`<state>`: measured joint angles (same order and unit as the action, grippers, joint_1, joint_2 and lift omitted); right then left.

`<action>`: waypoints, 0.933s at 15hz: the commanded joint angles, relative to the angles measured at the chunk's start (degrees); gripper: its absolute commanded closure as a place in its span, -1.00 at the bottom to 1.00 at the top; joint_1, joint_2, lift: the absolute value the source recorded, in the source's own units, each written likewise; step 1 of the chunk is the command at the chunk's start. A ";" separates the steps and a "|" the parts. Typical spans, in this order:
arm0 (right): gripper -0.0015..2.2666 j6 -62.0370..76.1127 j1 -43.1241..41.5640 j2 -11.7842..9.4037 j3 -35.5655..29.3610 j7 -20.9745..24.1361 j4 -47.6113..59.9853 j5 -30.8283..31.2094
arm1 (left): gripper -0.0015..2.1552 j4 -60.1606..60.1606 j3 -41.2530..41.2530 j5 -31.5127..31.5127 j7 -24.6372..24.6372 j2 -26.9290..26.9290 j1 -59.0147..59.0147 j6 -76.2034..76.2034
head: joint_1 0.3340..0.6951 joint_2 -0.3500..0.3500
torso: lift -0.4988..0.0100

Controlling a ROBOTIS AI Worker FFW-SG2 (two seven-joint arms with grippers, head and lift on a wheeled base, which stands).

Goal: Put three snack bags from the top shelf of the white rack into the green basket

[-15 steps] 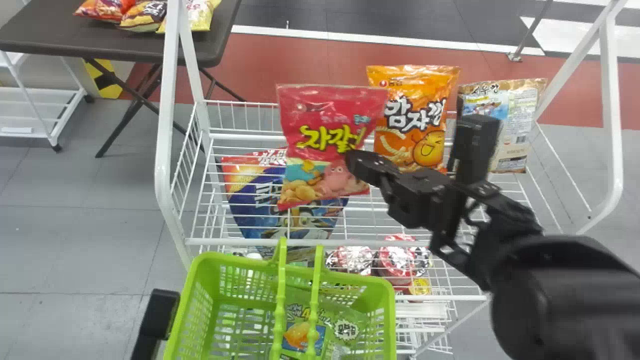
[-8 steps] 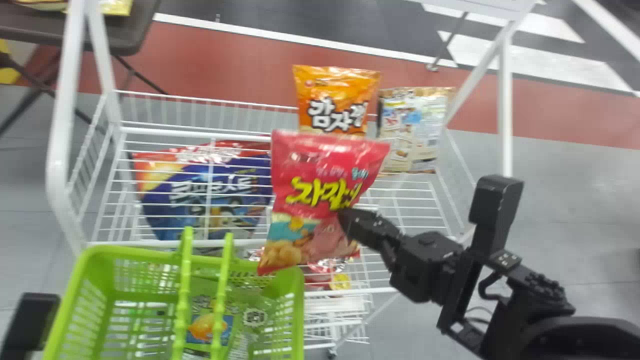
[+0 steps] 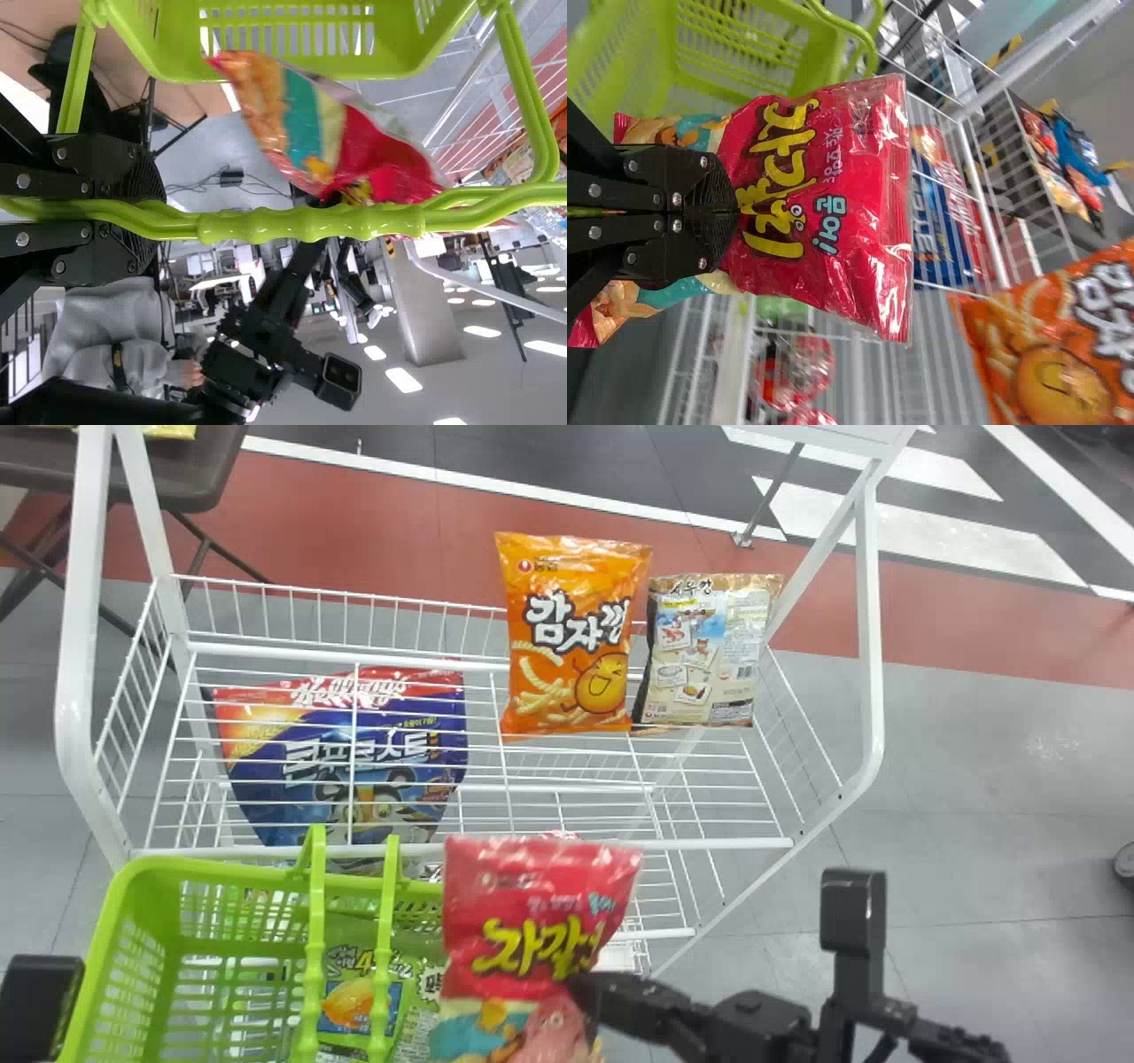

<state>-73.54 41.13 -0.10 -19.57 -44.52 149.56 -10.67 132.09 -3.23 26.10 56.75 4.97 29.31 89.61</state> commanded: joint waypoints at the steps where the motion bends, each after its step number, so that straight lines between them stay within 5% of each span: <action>1: 0.93 -0.43 1.06 -0.17 0.59 -0.39 -3.23 -2.25 | 0.99 0.36 0.50 -0.09 -0.15 -0.31 0.40 0.42 | 1.00 -1.00 | 0.96; 9: 0.93 2.56 0.09 -0.52 14.91 3.21 -7.53 -1.46 | 0.99 0.54 2.26 -0.44 -0.50 -0.22 0.84 0.42 | 1.00 -1.00 | 0.96; 14: 0.90 9.24 -3.69 -1.05 20.63 7.17 -16.50 0.91 | 0.99 0.54 2.26 -0.44 -0.06 -0.22 1.10 0.42 | 1.00 -0.58 | 0.96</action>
<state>-65.50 39.11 -0.92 -0.27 -37.93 136.37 -11.09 132.63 -1.03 25.66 56.67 4.74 30.40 89.61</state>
